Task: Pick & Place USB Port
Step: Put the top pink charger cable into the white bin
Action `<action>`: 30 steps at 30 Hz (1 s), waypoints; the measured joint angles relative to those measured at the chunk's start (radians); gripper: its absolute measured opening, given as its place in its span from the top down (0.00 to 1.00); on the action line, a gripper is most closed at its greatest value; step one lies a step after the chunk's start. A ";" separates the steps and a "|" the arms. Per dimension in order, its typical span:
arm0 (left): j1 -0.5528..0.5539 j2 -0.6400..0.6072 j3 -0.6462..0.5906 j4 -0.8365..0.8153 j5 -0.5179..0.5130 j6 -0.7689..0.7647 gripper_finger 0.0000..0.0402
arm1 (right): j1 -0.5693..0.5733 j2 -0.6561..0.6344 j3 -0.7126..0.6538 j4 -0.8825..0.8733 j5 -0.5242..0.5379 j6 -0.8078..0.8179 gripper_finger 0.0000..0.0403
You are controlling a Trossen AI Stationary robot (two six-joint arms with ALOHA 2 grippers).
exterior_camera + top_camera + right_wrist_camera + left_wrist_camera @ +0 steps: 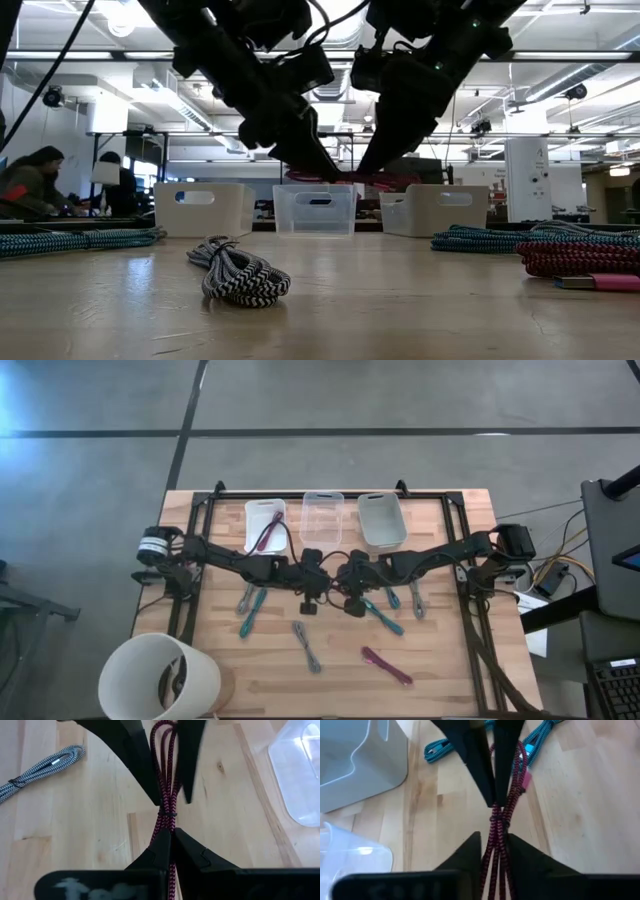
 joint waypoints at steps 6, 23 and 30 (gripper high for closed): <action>0.000 0.000 -0.001 -0.008 0.003 0.006 0.97 | 0.000 0.000 0.000 0.009 0.001 -0.006 0.97; 0.001 0.000 -0.001 -0.001 0.003 -0.021 0.96 | 0.001 -0.002 0.000 0.013 -0.004 -0.095 0.77; 0.002 0.000 -0.001 -0.051 0.003 -0.063 0.94 | 0.001 -0.025 0.036 -0.073 -0.004 -0.140 0.69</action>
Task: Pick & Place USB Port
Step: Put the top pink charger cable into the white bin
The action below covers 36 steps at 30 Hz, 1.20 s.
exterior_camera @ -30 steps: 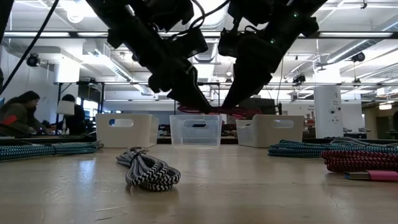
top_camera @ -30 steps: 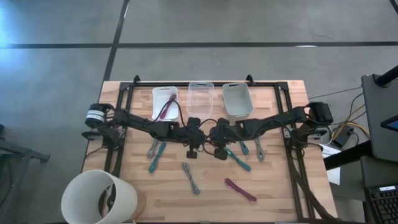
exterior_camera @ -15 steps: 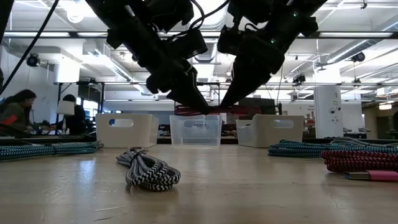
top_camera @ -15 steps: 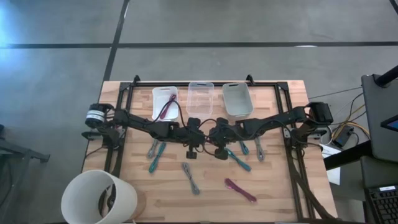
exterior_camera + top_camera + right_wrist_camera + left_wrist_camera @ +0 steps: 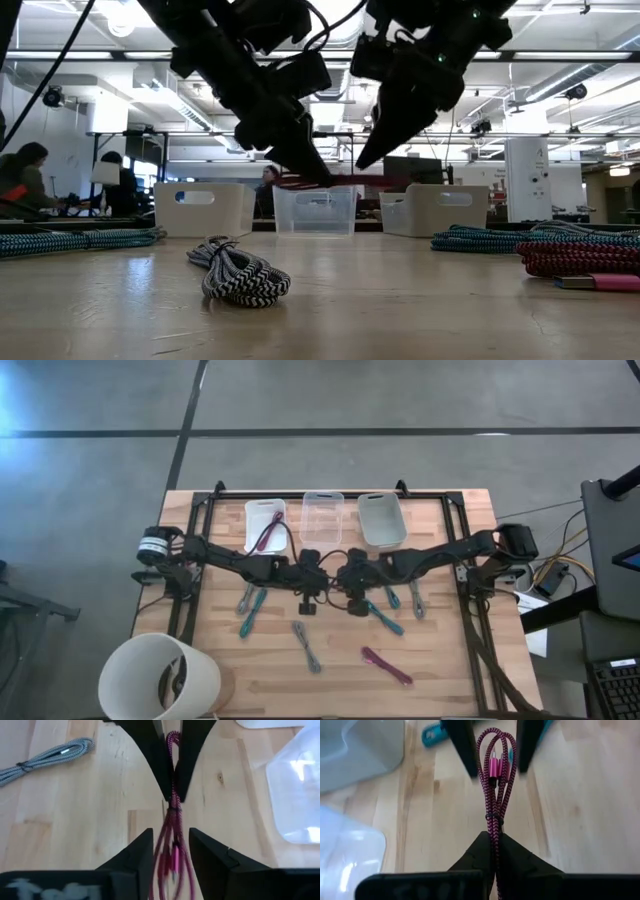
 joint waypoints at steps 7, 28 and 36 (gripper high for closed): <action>0.000 -0.019 0.010 -0.117 -0.101 -0.125 0.95 | 0.000 -0.072 0.077 -0.225 0.027 -0.003 0.65; 0.154 -0.133 0.318 -0.812 -0.467 -0.615 0.95 | 0.000 -0.379 -0.120 -0.231 0.134 0.157 0.76; 0.293 -0.133 0.224 -0.902 -0.471 -0.824 0.95 | 0.000 -0.370 -0.186 -0.226 0.131 0.230 0.78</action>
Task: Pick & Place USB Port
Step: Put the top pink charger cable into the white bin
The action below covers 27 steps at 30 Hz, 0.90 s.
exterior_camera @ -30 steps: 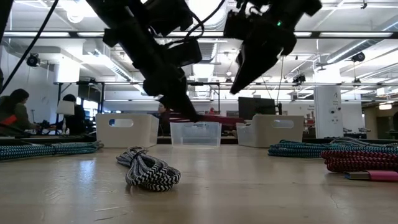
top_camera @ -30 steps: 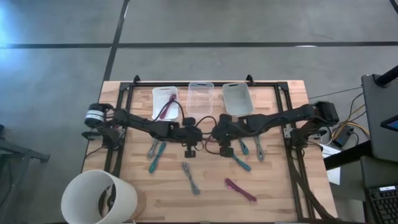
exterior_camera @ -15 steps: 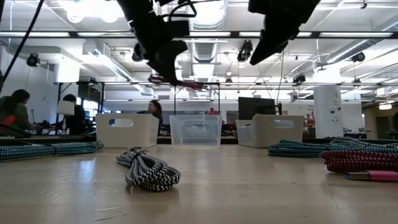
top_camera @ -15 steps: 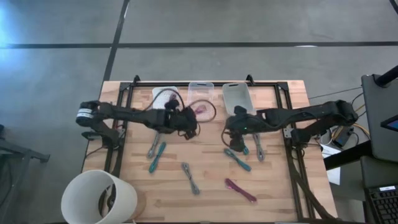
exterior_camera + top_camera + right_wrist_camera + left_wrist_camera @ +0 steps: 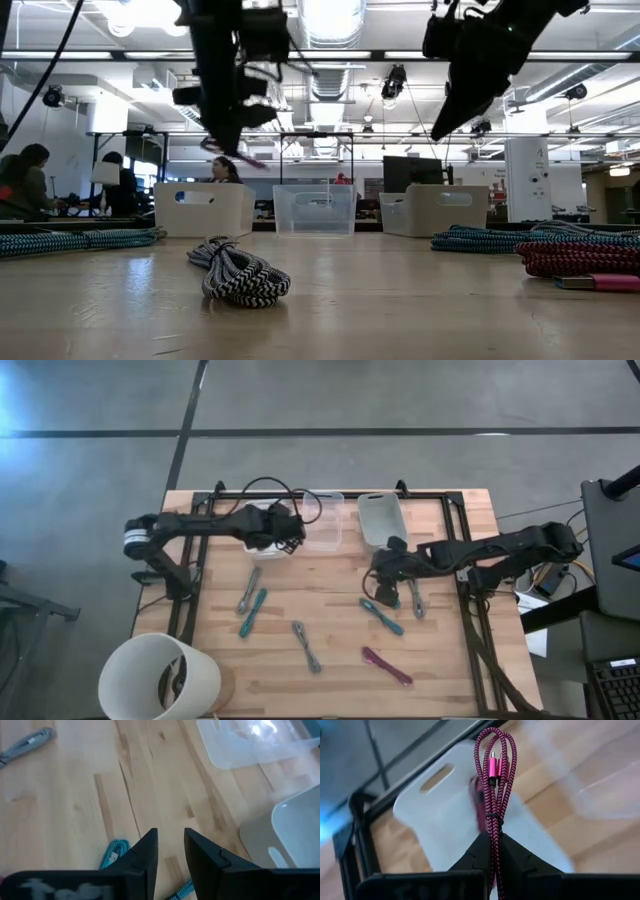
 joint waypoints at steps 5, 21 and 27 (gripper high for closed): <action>0.044 0.001 -0.079 -0.008 0.008 -0.102 0.95 | 0.000 0.000 -0.015 0.022 0.000 0.007 0.79; 0.144 0.002 -0.311 0.242 0.072 -0.189 0.95 | 0.000 0.001 -0.015 0.077 -0.001 0.023 0.80; 0.147 0.002 -0.347 0.292 0.082 -0.193 0.92 | 0.000 0.001 -0.015 0.078 -0.001 0.037 0.82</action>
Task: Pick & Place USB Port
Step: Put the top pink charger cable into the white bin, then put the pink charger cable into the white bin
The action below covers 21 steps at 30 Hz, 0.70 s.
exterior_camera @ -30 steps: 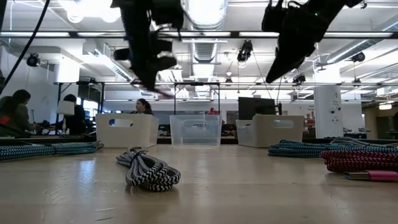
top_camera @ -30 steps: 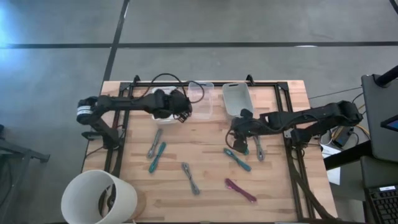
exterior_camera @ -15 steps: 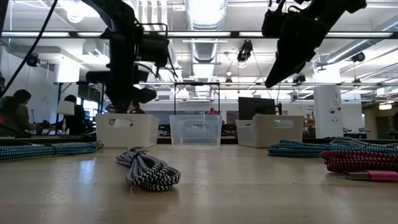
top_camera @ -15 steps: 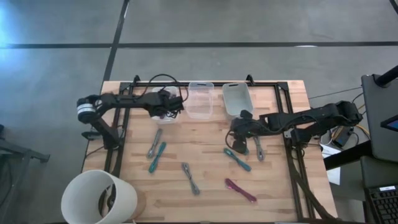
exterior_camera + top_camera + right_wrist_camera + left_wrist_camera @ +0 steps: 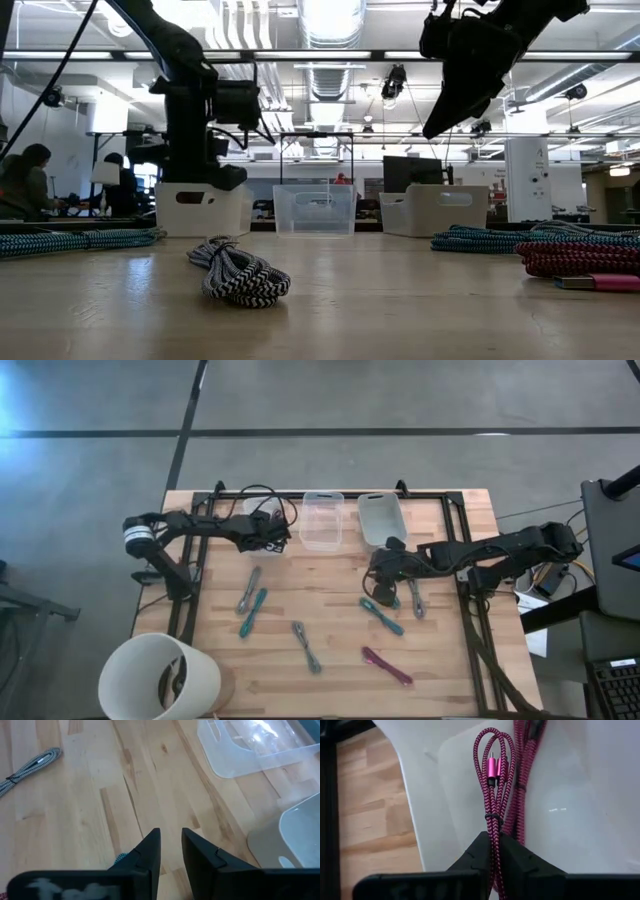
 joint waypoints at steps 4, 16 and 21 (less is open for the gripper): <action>0.001 0.000 -0.007 0.024 0.005 0.003 0.87 | 0.000 0.000 0.000 0.005 0.000 0.000 0.83; 0.005 0.000 -0.008 0.038 0.007 0.029 0.74 | 0.000 0.000 0.000 0.018 -0.003 0.002 0.84; 0.005 0.000 0.024 0.038 0.005 0.120 0.74 | 0.010 0.000 0.000 0.018 -0.068 0.006 0.83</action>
